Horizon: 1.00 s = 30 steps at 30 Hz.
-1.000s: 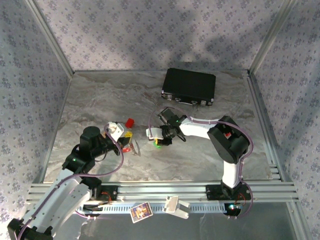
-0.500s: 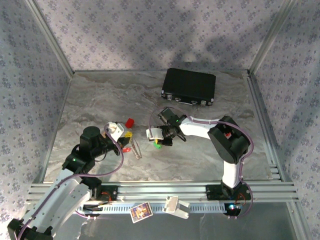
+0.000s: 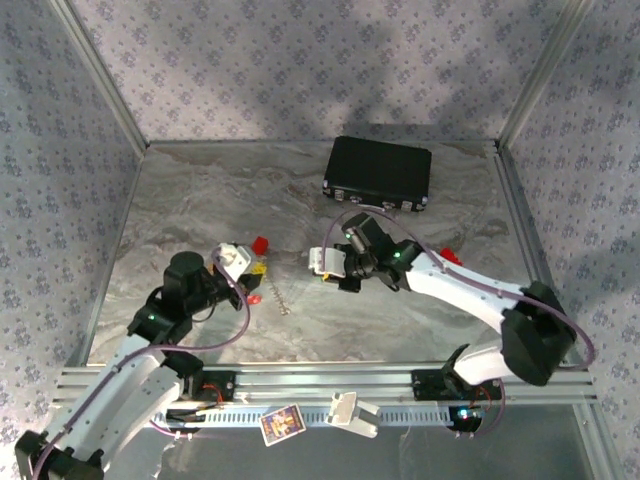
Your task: Put the keys on the keyring
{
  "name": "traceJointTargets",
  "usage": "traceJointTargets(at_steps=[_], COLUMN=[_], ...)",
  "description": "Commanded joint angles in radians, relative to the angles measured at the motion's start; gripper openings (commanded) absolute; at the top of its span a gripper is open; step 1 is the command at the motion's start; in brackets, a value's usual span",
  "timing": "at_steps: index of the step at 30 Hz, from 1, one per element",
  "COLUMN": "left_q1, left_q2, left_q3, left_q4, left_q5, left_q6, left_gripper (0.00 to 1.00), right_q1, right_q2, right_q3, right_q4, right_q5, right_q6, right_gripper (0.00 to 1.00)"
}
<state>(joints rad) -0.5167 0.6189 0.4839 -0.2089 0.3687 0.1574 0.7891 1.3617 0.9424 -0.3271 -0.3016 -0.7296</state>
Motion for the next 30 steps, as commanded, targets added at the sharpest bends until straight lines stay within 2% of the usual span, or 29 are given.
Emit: traceJointTargets(at_steps=[1,5,11,21,30], left_q1=[-0.095,-0.216,-0.277,-0.333,-0.344], left_q2=[0.059,0.181,0.31,0.331,0.32], left_q3=[0.078,0.149,0.213,0.194,0.174], left_q4=[0.037,0.031,0.041,0.11,0.129], left_q5=[-0.058,-0.152,-0.129,-0.098,-0.047], left_q6=[0.084,0.177,0.234,0.301,0.359], left_gripper=[0.0,0.0,0.0,0.0,0.0], right_q1=[0.013,0.021,0.025,0.026,0.032], right_q2=[-0.087,-0.154,-0.175,-0.154,-0.151], right_q3=[-0.004,0.005,0.013,-0.021,-0.047], right_q4=[-0.111,-0.167,-0.186,-0.049,0.029], right_q5=[0.029,-0.004,-0.099,-0.257,-0.215], right_q6=[0.101,0.17,0.251,0.329,0.368], right_gripper=[0.0,0.0,0.0,0.0,0.0])
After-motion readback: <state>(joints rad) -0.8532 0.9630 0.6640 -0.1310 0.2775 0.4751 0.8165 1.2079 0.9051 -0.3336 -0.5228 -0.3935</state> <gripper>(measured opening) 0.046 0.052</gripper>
